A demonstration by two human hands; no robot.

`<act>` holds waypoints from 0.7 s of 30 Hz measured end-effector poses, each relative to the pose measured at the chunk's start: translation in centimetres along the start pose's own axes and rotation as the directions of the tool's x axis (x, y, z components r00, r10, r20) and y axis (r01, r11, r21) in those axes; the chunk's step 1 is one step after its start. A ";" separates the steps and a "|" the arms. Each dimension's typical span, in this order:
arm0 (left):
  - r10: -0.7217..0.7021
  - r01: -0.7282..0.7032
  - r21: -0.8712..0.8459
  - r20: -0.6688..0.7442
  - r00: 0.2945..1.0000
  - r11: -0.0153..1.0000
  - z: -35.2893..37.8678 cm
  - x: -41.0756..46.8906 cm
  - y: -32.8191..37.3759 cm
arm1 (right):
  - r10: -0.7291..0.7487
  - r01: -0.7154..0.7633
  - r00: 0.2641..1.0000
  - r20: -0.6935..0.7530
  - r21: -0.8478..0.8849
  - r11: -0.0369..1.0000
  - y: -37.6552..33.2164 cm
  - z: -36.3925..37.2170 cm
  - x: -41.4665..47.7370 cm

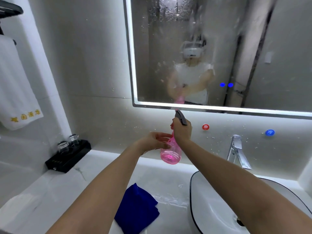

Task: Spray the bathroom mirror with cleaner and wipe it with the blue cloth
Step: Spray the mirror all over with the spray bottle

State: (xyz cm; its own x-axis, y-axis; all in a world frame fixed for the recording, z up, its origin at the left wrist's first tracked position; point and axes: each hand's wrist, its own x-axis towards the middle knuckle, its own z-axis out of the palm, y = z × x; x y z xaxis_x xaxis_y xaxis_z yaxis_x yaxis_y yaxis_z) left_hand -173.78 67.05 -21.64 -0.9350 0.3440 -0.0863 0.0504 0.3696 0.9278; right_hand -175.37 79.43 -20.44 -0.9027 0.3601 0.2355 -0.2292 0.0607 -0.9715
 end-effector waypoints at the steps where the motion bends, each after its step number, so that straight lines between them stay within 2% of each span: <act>1: 0.006 -0.006 0.005 0.014 1.000 1.000 0.7 0.4 0.2 | 0.003 -0.003 1.000 -0.007 -0.001 1.000 0.1 -0.8 0.2; 11: 0.066 -0.072 0.032 0.143 0.987 0.997 9.0 4.2 3.8 | 0.008 -0.004 0.981 -0.192 0.021 1.000 0.6 -10.5 2.7; 14: 0.077 -0.084 0.035 0.180 0.981 0.996 11.2 5.0 5.0 | -0.009 0.003 0.979 -0.205 -0.029 1.000 0.9 -13.3 3.3; 17: 0.079 -0.091 0.046 0.213 0.974 0.995 13.7 6.0 5.9 | -0.004 0.007 0.977 -0.213 0.012 1.000 1.3 -16.0 4.0; 21: 0.097 -0.111 0.044 0.242 0.965 0.993 17.0 7.1 7.4 | 0.017 -0.010 0.955 -0.297 0.024 1.000 1.0 -19.7 4.5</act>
State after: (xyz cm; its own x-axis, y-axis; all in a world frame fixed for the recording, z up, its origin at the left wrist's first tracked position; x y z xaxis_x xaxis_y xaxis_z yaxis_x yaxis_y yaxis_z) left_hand -174.04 86.93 -21.57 -0.8129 0.5767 -0.0812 0.1689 0.3669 0.9148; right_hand -172.52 99.48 -20.90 -0.7575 0.6215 0.2001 -0.2287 0.0345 -0.9729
